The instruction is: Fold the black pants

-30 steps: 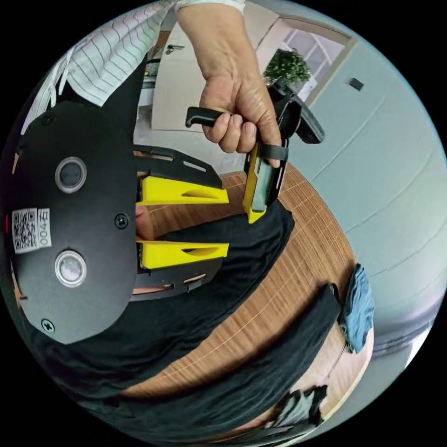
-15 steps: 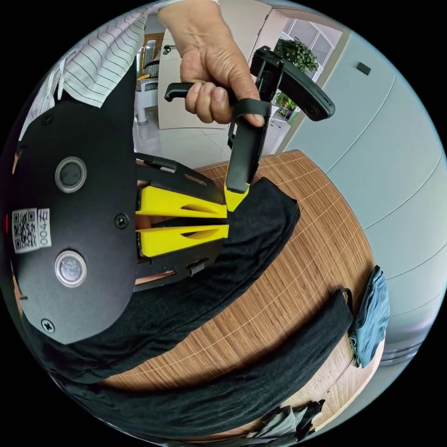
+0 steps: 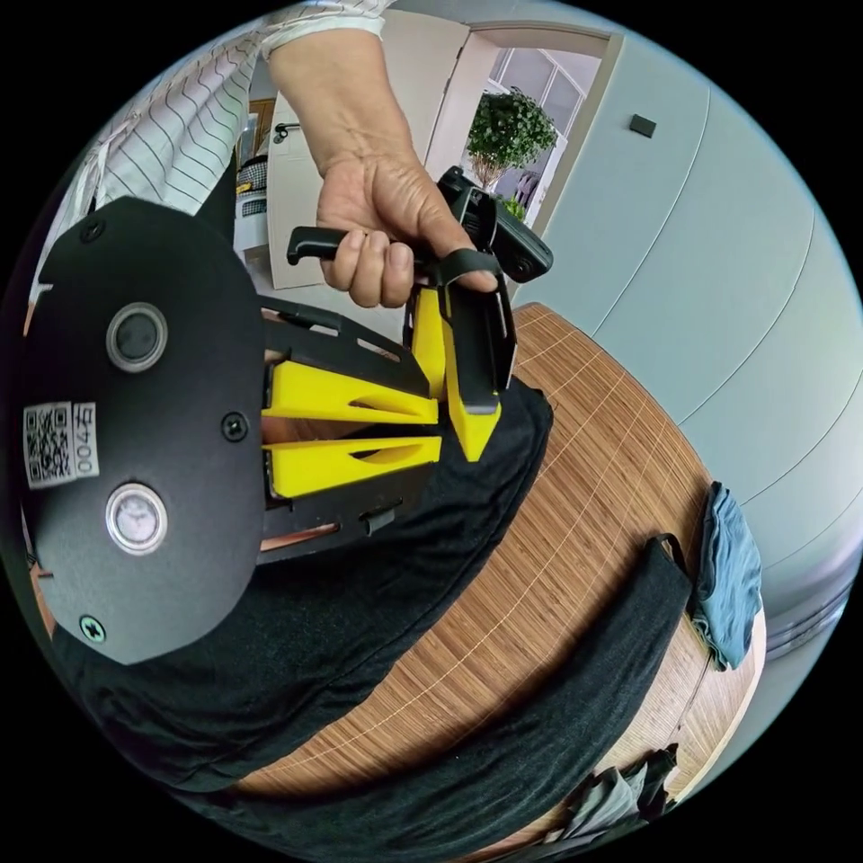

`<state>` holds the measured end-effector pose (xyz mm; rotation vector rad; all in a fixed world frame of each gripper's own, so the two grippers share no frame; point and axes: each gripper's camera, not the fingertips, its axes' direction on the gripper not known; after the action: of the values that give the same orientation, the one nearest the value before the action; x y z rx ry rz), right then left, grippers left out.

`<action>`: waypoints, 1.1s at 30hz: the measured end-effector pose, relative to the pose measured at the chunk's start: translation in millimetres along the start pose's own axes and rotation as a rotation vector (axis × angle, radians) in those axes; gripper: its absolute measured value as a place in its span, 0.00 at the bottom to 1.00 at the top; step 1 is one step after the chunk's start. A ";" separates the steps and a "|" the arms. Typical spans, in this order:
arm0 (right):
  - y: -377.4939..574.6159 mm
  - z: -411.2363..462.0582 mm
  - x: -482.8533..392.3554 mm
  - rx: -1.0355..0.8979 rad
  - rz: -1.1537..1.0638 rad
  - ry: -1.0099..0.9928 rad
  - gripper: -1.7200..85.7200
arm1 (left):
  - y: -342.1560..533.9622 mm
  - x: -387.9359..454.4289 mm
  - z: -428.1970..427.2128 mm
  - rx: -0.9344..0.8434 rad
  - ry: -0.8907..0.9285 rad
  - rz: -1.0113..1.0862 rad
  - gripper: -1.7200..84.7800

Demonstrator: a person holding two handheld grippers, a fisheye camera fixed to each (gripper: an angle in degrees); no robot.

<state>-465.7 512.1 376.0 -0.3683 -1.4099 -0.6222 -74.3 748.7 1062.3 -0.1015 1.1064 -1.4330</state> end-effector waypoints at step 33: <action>635.9 -324.1 247.9 1.114 1.445 -0.284 0.16 | 1.5 185.0 -5.0 -0.032 -0.123 0.221 0.09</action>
<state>185.8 778.3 650.7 -0.4436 -1.1581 1.3789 -120.2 602.0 959.2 -0.0863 1.0077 -1.1967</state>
